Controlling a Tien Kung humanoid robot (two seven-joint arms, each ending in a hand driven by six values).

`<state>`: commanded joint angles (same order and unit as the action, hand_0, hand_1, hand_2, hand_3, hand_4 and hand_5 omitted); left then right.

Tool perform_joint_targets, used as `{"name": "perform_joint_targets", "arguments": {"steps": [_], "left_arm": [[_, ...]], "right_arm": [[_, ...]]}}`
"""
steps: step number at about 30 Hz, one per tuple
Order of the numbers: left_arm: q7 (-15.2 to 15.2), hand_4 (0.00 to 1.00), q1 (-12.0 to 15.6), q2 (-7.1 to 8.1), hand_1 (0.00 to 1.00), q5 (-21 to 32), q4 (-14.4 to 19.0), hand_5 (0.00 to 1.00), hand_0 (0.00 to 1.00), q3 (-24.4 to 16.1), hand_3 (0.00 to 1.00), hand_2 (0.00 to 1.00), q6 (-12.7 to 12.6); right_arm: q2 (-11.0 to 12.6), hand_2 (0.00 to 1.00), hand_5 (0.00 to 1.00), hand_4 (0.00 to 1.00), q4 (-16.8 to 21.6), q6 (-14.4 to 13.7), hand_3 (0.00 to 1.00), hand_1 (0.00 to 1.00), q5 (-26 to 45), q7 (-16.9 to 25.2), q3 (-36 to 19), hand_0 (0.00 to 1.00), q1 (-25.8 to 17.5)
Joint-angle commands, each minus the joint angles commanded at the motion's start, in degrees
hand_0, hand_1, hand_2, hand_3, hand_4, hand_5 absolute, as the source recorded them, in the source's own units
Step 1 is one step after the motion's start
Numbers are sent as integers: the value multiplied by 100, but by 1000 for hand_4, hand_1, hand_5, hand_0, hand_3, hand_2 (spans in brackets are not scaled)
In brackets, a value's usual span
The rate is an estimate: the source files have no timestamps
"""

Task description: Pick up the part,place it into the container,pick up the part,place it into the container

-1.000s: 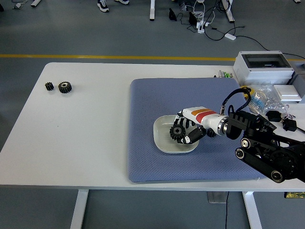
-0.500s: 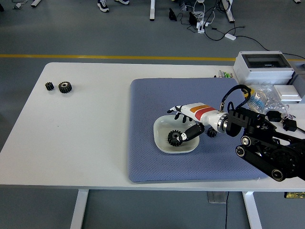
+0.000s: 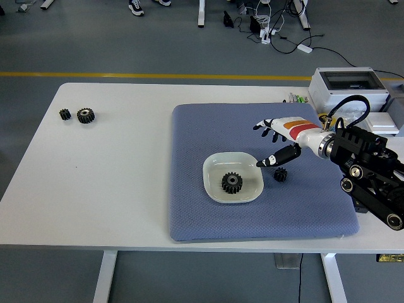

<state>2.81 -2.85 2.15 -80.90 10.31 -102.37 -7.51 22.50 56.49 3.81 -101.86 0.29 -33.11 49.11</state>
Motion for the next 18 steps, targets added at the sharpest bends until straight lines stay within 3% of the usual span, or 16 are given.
{"name": "perform_joint_targets", "arguments": {"steps": [6,7,18], "left_arm": [[-1,706,25,-15,684,-25,0,659,707,-47,590,727,-3],[-5,706,25,-17,683,-16,0,656,707,-45,589,727,-2],[-34,705,0,-38,684,88,0,655,707,35,589,725,12]], "right_arm": [[257,687,470,998,-123,59,783,550,129,64,-36,447,-170],[265,685,448,998,-168,-14,727,552,206,116,-1,438,-223],[143,684,428,998,-431,-424,698,553,405,364,283,442,-405]]}}
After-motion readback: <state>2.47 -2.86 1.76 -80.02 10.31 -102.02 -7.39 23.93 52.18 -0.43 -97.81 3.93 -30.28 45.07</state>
